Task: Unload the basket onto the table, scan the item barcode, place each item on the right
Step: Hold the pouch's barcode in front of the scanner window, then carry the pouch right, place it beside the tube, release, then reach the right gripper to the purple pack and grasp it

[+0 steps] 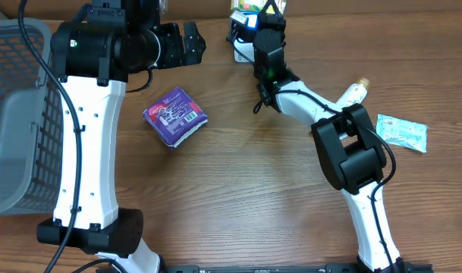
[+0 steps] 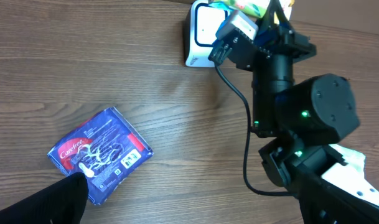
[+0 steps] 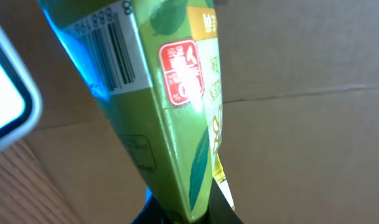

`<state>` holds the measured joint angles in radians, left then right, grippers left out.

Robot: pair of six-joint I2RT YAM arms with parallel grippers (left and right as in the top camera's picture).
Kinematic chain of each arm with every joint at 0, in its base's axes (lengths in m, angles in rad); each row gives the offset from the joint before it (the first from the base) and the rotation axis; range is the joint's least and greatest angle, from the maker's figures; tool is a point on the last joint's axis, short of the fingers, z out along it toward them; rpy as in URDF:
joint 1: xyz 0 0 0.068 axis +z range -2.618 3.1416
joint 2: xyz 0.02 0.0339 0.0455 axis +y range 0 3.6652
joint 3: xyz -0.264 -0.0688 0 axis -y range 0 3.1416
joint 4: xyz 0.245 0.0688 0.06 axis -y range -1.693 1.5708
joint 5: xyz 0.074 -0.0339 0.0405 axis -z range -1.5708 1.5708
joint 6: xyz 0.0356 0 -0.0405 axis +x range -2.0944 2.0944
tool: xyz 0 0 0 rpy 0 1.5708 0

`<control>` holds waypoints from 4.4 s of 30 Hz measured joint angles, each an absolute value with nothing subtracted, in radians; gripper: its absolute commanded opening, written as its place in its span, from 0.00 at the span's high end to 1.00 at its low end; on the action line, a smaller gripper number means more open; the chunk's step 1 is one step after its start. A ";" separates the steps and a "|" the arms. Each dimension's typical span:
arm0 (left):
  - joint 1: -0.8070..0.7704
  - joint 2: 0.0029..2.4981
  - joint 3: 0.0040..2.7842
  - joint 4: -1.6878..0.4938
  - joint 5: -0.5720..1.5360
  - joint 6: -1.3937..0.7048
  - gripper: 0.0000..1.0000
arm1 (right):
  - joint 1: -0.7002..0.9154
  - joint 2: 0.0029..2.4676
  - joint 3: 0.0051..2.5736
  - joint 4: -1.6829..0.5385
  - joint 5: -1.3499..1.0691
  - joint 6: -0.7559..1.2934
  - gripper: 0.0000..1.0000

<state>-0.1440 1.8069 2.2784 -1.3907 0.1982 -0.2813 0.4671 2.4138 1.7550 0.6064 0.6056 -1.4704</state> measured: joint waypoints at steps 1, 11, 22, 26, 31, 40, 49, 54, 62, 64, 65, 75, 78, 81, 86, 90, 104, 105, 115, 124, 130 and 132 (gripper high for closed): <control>-0.144 1.807 2.278 -1.391 0.198 -0.281 0.00 | 0.467 2.419 1.755 0.606 0.606 -1.455 0.96; -0.144 1.807 2.278 -1.391 0.198 -0.281 0.00 | 0.464 2.468 1.755 0.608 0.599 -1.339 0.96; -0.144 1.807 2.278 -1.391 0.198 -0.281 0.00 | 0.464 2.479 1.755 0.563 0.598 -1.279 0.96; -0.144 1.807 2.278 -1.391 0.198 -0.281 0.00 | 0.466 2.479 1.755 0.581 0.599 -1.274 0.96; -0.144 1.807 2.278 -1.391 0.198 -0.281 0.00 | 0.478 2.479 1.757 0.589 0.622 -1.271 0.96; -0.144 1.807 2.278 -1.391 0.198 -0.281 0.00 | 0.518 2.329 1.757 0.187 0.696 -1.073 0.96; -0.144 1.807 2.278 -1.390 0.198 -0.281 0.00 | 0.480 1.807 1.788 -0.602 0.434 -0.349 0.96; -0.144 1.807 2.278 -1.391 0.198 -0.281 0.01 | 0.320 1.734 1.800 -0.918 0.214 0.196 0.96; -0.144 1.807 2.278 -1.390 0.198 -0.281 0.00 | 0.224 1.931 1.589 -0.867 -0.046 0.534 0.96; -0.144 1.807 2.278 -1.390 0.198 -0.281 0.00 | 0.232 1.974 1.536 -0.836 -0.068 0.600 0.96; -0.144 1.807 2.278 -1.391 0.198 -0.281 0.01 | 0.234 1.985 1.518 -0.833 -0.063 0.631 0.96; -0.144 1.807 2.278 -1.391 0.198 -0.281 0.00 | 0.197 1.990 1.467 -0.991 0.057 0.722 0.96; -0.144 1.807 2.278 -1.391 0.198 -0.281 0.00 | 0.160 1.990 1.467 -1.052 0.098 0.725 0.96; -0.144 1.807 2.278 -1.391 0.198 -0.281 0.00 | 0.125 1.990 1.467 -1.106 0.128 0.712 0.68; -0.144 1.807 2.278 -1.391 0.198 -0.281 0.00 | 0.084 1.990 1.477 -1.182 0.157 0.625 0.19; -0.144 1.807 2.278 -1.390 0.198 -0.281 0.00 | 0.090 1.982 1.525 -1.206 0.101 0.519 0.09; -0.144 1.807 2.278 -1.391 0.198 -0.281 0.01 | 0.304 1.898 1.604 -0.622 -0.492 0.378 0.07; -0.144 1.807 2.278 -1.391 0.198 -0.281 0.01 | 0.347 1.913 1.603 -0.568 -0.513 0.376 0.07; -0.144 1.807 2.278 -1.391 0.198 -0.281 0.00 | 0.516 2.174 1.591 -0.185 -0.693 0.346 0.16; -0.144 1.807 2.278 -1.391 0.198 -0.281 0.00 | 0.602 2.271 1.589 -0.104 -0.616 0.345 0.51; -0.144 1.807 2.278 -1.391 0.198 -0.281 0.01 | 0.633 2.294 1.589 -0.123 -0.560 0.389 0.71; -0.144 1.807 2.278 -1.391 0.198 -0.281 0.00 | 0.631 2.294 1.589 -0.132 -0.556 0.397 0.72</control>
